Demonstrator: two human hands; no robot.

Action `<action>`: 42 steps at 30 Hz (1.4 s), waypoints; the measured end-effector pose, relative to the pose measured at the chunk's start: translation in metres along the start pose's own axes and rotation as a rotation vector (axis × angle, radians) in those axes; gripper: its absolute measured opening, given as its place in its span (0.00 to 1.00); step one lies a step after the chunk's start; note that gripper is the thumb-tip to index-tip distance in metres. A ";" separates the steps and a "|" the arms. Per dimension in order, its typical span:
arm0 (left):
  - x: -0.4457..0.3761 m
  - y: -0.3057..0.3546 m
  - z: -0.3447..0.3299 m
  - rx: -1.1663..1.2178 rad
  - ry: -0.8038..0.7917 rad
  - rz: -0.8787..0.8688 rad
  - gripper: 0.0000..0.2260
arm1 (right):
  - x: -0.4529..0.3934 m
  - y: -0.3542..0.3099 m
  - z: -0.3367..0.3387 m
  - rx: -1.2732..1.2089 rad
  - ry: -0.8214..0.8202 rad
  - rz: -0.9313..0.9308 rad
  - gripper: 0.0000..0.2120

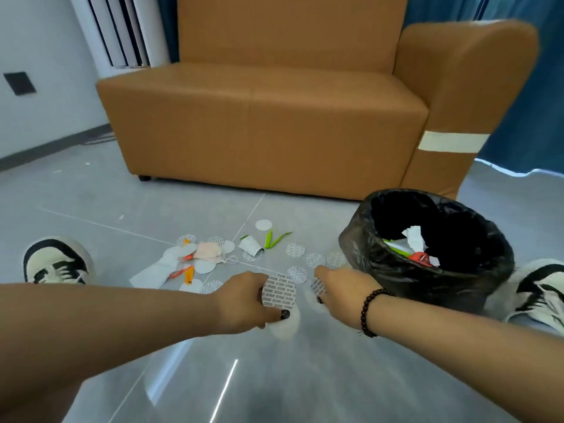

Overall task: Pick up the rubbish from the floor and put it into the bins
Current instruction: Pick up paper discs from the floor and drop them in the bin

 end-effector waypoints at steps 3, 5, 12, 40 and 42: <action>0.010 0.055 -0.010 0.046 0.001 -0.070 0.09 | 0.050 0.024 0.058 0.077 0.050 0.044 0.07; 0.015 0.089 -0.015 0.091 0.018 -0.121 0.05 | 0.074 0.055 0.087 0.089 0.075 -0.005 0.04; 0.027 0.144 -0.045 0.205 -0.008 -0.157 0.06 | 0.068 0.180 0.120 -0.286 0.253 -0.350 0.05; -0.010 0.111 -0.026 0.419 0.280 -0.156 0.16 | 0.028 0.072 0.096 -1.046 0.231 0.096 0.05; -0.013 0.111 -0.021 0.419 0.313 -0.169 0.17 | 0.025 0.081 0.097 -1.126 0.246 0.036 0.06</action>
Point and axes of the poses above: each hand's wrist, its own x-axis away from the middle knuckle, its own z-axis out of the back of the hand, y = z × x, the point moved 8 cm from there along -x, towards the middle knuckle, and after that the axes turned 5 degrees about x, right-handed, at the moved point
